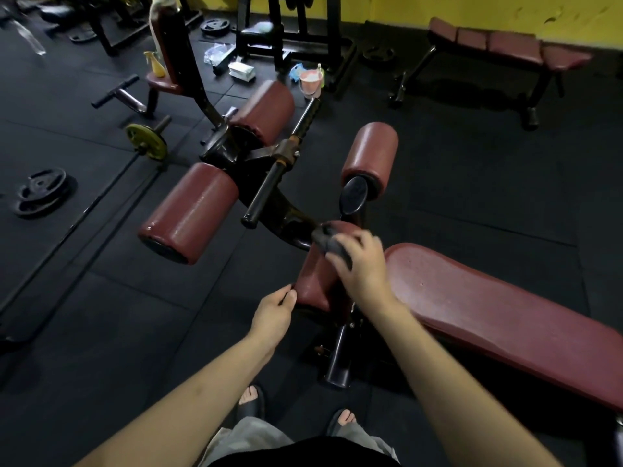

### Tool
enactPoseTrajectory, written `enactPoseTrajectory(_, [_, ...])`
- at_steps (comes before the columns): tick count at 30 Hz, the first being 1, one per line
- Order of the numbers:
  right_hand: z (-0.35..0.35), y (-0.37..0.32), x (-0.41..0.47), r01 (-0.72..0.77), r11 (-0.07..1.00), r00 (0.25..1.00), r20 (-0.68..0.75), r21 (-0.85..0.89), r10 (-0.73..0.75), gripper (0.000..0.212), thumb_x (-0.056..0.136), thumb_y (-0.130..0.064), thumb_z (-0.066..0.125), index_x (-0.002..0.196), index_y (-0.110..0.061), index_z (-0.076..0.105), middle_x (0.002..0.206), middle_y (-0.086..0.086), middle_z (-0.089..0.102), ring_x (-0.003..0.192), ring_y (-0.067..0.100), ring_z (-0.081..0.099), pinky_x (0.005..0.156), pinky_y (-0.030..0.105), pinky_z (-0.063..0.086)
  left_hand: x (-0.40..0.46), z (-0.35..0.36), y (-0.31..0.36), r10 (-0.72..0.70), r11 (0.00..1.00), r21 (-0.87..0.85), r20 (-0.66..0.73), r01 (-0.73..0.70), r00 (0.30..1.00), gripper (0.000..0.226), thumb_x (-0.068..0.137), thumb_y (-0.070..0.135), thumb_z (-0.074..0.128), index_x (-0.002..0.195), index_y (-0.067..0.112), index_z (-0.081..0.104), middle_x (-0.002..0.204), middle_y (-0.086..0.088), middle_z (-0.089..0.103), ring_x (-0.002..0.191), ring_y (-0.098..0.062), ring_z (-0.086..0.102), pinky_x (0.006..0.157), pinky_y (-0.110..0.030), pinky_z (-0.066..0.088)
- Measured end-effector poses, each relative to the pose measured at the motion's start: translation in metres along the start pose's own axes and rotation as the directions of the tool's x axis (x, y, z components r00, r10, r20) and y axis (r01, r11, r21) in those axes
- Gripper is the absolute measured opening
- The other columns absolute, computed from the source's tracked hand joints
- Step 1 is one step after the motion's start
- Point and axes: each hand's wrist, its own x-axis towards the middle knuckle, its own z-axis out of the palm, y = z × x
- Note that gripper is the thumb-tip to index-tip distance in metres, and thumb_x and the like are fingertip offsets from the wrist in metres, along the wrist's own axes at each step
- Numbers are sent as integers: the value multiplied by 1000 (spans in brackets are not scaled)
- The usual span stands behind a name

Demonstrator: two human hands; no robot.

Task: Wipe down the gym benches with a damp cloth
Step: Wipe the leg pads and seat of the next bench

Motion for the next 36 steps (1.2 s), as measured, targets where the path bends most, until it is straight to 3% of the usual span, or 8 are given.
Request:
enactPoseTrajectory(5, [-12, -17, -85, 94, 991, 989, 109, 96, -104, 46, 89, -22, 81, 133, -20, 67, 125, 4, 56, 111, 22, 52, 99, 30, 46, -3, 5, -8, 40, 999, -7, -69, -41, 997, 25, 103, 43, 52, 120, 46, 69, 124, 12, 67, 118, -6, 62, 109, -37, 48])
enactPoseTrajectory(8, [-10, 6, -41, 78, 996, 992, 92, 37, -81, 41, 90, -23, 80, 129, -18, 69, 119, 6, 59, 105, 25, 53, 95, 28, 42, -10, 9, -1, 80, 996, -24, -61, -82, 995, 41, 97, 56, 60, 132, 36, 66, 131, 12, 60, 123, -8, 57, 107, -30, 44])
enactPoseTrajectory(14, [-2, 34, 26, -155, 987, 988, -20, 46, 156, 35, 92, -29, 78, 124, -16, 71, 118, 7, 58, 106, 30, 54, 96, 47, 50, -9, 14, 2, 48, 999, 6, -80, -47, 996, 59, 94, 55, 65, 144, 26, 56, 139, 9, 54, 127, -11, 54, 105, -28, 43])
enactPoseTrajectory(16, [-1, 15, 0, -92, 995, 995, -25, 45, 93, 37, 90, -26, 81, 124, -17, 71, 117, 7, 59, 104, 29, 55, 94, 42, 50, -4, 12, 0, 0, 999, -40, -79, -3, 997, 50, 97, 50, 63, 139, 23, 60, 134, 8, 63, 125, -12, 58, 105, -28, 45])
enactPoseTrajectory(22, [-9, -14, -72, 150, 985, 978, 135, 89, -161, 45, 90, -24, 79, 133, -21, 66, 126, 2, 55, 112, 23, 50, 100, 30, 45, 4, 9, 10, -158, 976, -153, -2, 156, 987, 15, 105, 33, 55, 114, 33, 67, 103, 10, 72, 96, -5, 62, 72, -24, 44])
enactPoseTrajectory(27, [2, 20, 14, -51, 998, 998, -25, 31, 52, 33, 93, -26, 78, 124, -16, 72, 115, 6, 58, 103, 28, 51, 94, 41, 48, 6, 6, 1, -173, 973, -153, 8, 172, 985, 41, 102, 45, 57, 139, 25, 60, 119, 16, 61, 121, -12, 54, 114, -43, 42])
enactPoseTrajectory(30, [2, 24, 28, -133, 990, 990, -46, 43, 135, 34, 95, -29, 76, 126, -17, 71, 118, 7, 58, 106, 27, 51, 96, 43, 49, 7, 7, 2, -147, 978, -150, -19, 142, 989, 42, 103, 44, 57, 140, 24, 60, 128, 12, 63, 125, -13, 56, 115, -41, 42])
enactPoseTrajectory(36, [-2, -12, -85, 15, 995, 1000, 15, 97, -16, 45, 88, -20, 83, 131, -19, 68, 125, 4, 55, 111, 24, 55, 98, 35, 49, 10, 9, -1, -123, 987, -107, -32, 119, 992, 24, 104, 43, 52, 112, 34, 73, 108, 8, 76, 111, -15, 67, 106, -38, 50])
